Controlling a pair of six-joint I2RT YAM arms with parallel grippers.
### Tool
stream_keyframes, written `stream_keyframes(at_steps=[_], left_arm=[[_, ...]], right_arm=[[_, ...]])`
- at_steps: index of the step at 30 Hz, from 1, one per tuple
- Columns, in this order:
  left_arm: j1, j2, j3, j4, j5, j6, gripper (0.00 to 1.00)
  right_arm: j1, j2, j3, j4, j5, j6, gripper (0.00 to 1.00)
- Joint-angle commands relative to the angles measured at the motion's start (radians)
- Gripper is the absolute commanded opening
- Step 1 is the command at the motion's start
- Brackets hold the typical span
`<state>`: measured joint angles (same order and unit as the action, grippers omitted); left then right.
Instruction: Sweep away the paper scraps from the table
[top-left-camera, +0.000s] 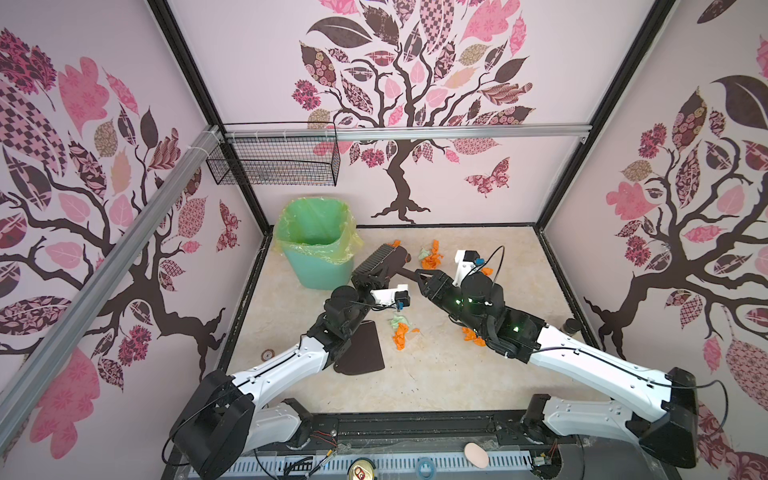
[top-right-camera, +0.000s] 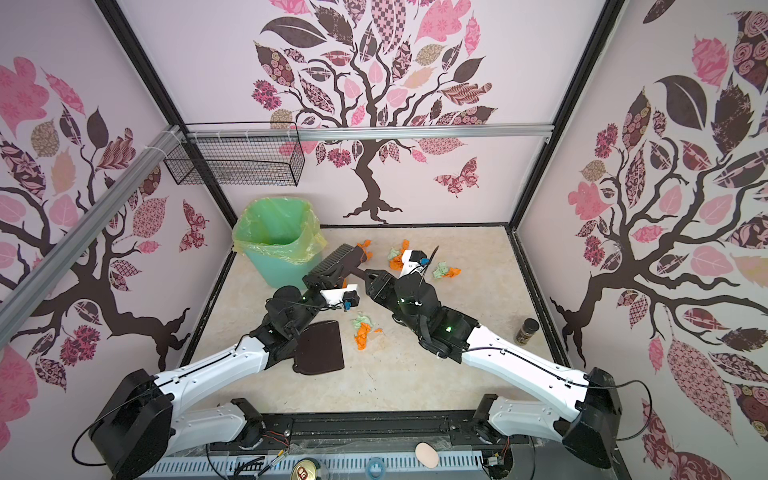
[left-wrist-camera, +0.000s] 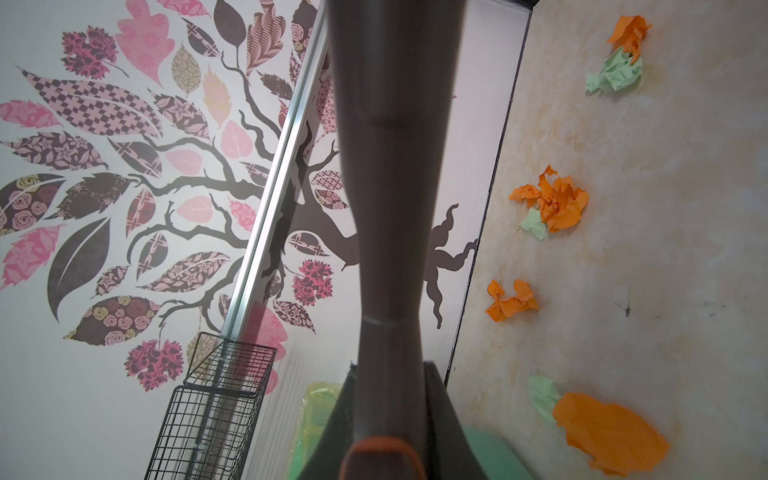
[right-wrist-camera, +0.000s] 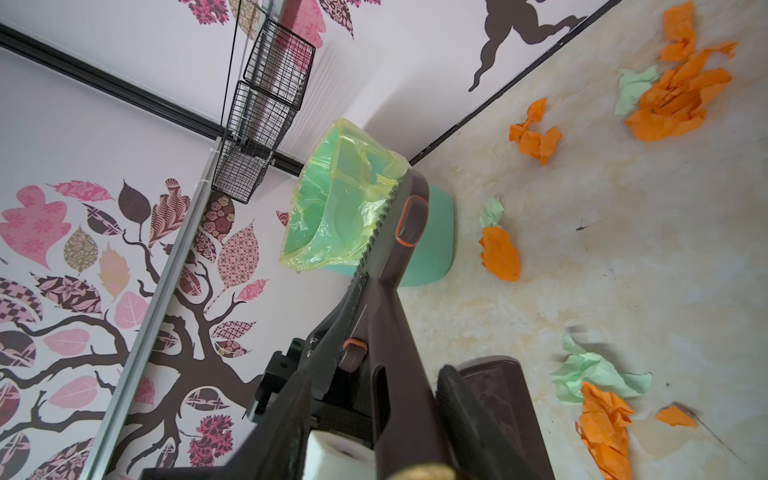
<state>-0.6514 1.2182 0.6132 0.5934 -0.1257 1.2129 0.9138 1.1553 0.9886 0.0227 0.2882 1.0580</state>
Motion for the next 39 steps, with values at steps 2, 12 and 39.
stream_keyframes(at_steps=[2,12,39], left_arm=[[-0.006,-0.038,-0.015,0.042,0.036,-0.023,0.00],[-0.008,-0.052,-0.015,0.036,0.055,-0.031,0.00],[-0.013,-0.123,-0.010,-0.213,0.099,-0.047,0.56]], right_arm=[[-0.013,0.022,0.038,-0.015,-0.010,-0.016,0.42],[-0.043,0.098,0.072,-0.014,-0.109,-0.036,0.48],[-0.063,0.020,0.127,-0.403,-0.156,-0.222,0.01]])
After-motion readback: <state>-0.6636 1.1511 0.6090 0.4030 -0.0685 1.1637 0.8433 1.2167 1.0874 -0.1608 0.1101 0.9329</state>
